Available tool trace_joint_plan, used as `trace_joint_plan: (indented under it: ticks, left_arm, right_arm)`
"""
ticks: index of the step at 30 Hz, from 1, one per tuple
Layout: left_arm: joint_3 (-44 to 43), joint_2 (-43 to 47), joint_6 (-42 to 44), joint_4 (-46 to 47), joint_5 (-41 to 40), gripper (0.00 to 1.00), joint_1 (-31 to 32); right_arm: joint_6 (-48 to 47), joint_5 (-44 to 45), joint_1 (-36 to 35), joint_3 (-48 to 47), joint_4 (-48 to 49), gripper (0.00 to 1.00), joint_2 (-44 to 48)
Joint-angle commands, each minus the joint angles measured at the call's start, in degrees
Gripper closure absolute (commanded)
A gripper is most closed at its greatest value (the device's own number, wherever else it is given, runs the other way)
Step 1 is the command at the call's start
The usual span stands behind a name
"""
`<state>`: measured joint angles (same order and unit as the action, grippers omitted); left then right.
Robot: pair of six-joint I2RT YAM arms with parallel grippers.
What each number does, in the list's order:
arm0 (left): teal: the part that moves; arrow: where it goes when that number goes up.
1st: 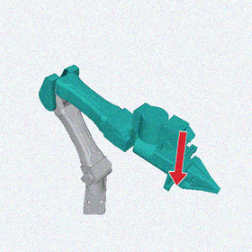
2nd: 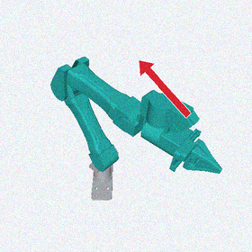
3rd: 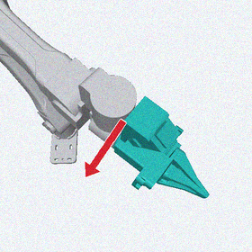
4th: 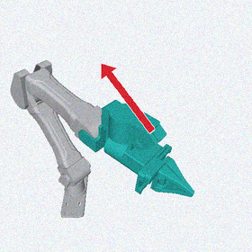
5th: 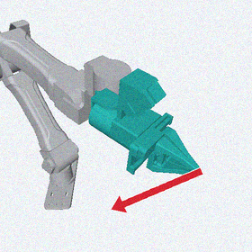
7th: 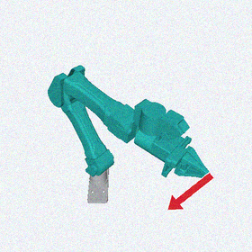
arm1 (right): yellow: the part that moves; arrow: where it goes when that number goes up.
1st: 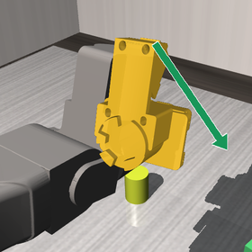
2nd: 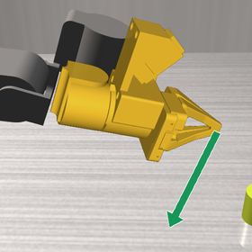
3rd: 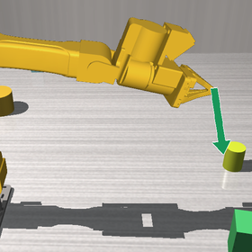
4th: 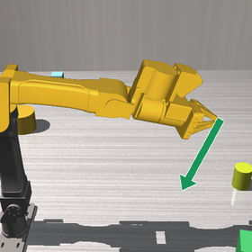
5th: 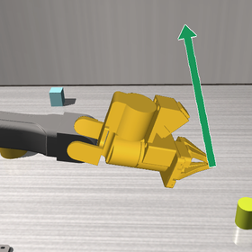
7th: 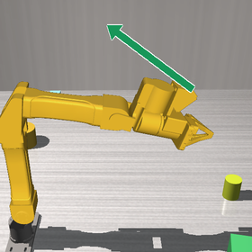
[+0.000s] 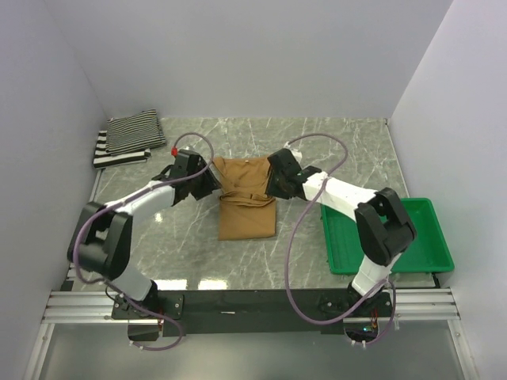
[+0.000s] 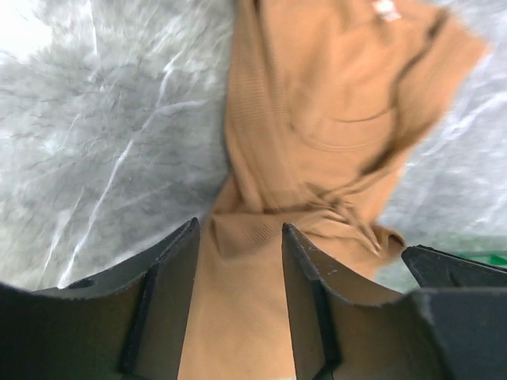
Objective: Fold and stack the tank tops
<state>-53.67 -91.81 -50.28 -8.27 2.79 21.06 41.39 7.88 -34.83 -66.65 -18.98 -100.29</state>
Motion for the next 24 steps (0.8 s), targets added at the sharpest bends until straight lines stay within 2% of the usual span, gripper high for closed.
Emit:
trace_joint_plan:
  ticks: [1, 4, 5, 8, 9, 11, 16, 24]
  left_arm:
    - [0.58, 8.38, -0.78, -0.77, -2.61, 0.49, 0.03]
    - [3.73, 12.43, -1.92, -0.69, -2.18, 0.57, 0.91]
    - [4.53, 13.14, -2.19, -0.52, -1.13, 0.67, 1.26]
    - [8.66, 15.34, -3.94, 1.15, 0.46, 0.83, 3.81]
    - [9.80, 15.78, -4.47, 1.76, 0.90, 0.92, 4.68]
    - [12.70, 16.75, -6.23, 3.87, 1.43, 0.99, 6.88]
    - [16.05, 16.49, -8.78, 7.82, 2.75, 0.99, 11.63]
    - [16.84, 11.32, -10.45, 11.52, 1.43, 1.00, 15.15]
  right_arm:
    - [-1.13, 5.47, -0.06, -2.61, -3.24, 0.59, 7.03]
    - [-0.61, 7.93, -2.61, -2.16, -5.87, 0.59, 10.46]
    - [-0.34, 8.55, -3.66, -2.08, -6.41, 0.59, 10.73]
    - [-0.25, 8.29, -7.79, -0.32, -4.93, 0.59, 10.82]
    - [0.01, 8.55, -8.58, -0.23, -5.01, 0.59, 10.30]
    - [0.54, 8.82, -10.60, -0.58, -5.27, 0.64, 7.67]
    - [0.71, 6.45, -11.23, -1.55, -3.52, 0.73, 1.61]
    - [-1.13, 5.04, -9.12, -10.07, -4.75, 0.76, -7.72]
